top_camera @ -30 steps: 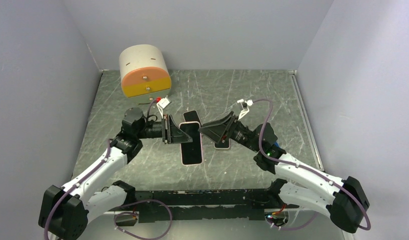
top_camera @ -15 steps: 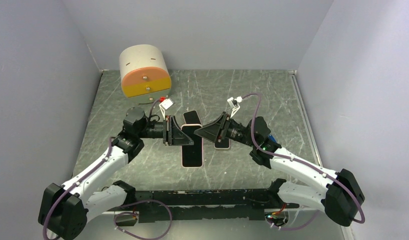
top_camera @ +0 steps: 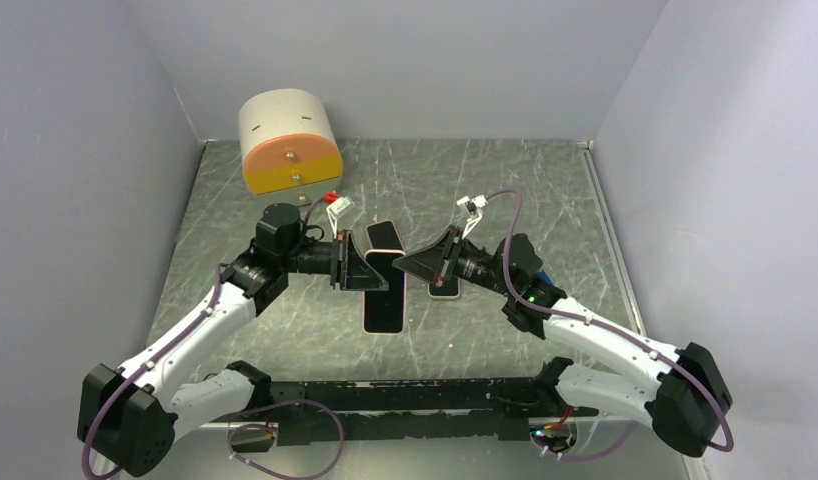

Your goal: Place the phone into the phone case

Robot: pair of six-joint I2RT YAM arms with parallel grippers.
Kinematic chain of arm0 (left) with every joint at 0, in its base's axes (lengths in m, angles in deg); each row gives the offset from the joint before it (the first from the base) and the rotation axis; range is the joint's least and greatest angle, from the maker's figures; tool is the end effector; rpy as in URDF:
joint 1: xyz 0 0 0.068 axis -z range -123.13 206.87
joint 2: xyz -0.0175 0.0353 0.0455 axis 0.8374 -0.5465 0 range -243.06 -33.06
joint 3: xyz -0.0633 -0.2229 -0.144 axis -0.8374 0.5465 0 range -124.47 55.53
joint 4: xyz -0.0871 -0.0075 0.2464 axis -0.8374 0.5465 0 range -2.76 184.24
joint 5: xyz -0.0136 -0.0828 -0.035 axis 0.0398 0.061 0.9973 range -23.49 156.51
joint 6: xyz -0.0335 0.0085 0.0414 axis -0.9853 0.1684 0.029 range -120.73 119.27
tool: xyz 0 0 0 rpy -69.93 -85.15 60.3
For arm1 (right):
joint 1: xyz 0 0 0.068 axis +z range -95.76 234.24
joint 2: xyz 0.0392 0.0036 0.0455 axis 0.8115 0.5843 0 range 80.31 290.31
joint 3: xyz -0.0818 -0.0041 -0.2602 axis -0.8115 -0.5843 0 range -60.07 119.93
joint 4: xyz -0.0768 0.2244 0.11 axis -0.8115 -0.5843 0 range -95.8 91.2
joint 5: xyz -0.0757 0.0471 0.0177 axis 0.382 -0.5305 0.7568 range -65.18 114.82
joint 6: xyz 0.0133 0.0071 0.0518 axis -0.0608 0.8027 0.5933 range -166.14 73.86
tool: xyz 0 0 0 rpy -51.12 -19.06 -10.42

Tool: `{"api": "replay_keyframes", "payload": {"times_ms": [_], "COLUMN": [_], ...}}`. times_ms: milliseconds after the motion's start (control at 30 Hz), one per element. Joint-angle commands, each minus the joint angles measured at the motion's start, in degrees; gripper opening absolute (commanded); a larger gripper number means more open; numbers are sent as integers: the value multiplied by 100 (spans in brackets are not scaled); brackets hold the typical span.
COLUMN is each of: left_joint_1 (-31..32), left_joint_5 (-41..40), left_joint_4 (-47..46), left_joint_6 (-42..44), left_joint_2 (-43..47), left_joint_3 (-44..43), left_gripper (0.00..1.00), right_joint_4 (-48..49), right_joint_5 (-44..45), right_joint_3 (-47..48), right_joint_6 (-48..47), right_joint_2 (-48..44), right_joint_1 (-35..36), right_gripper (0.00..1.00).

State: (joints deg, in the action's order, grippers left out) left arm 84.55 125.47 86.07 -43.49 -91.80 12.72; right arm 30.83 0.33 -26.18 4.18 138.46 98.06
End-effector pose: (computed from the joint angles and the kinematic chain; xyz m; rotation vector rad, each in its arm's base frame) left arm 0.1846 -0.1312 0.3060 0.5765 2.0111 -1.7382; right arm 0.1591 0.1731 0.3017 -0.3033 1.6938 1.5936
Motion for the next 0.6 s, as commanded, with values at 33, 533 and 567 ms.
{"api": "replay_keyframes", "payload": {"times_ms": [33, 533, 567], "left_joint_1": [-8, -13, -13], "left_joint_5": [-667, -1155, -1213], "left_joint_4": [1169, 2034, 2051], "left_joint_6": [490, 934, 917], "left_joint_2": [-200, -368, -349], "left_joint_3": [-291, -601, -614], "left_gripper": [3, 3, 3], "right_joint_4": [-246, -213, -125], "right_joint_5": [265, 481, 407], "right_joint_3": [264, 223, 209], "right_joint_6": [-795, 557, 629], "right_joint_2": [-234, 117, 175], "right_joint_1": [118, 103, 103], "right_gripper": [2, 0, 0]}}
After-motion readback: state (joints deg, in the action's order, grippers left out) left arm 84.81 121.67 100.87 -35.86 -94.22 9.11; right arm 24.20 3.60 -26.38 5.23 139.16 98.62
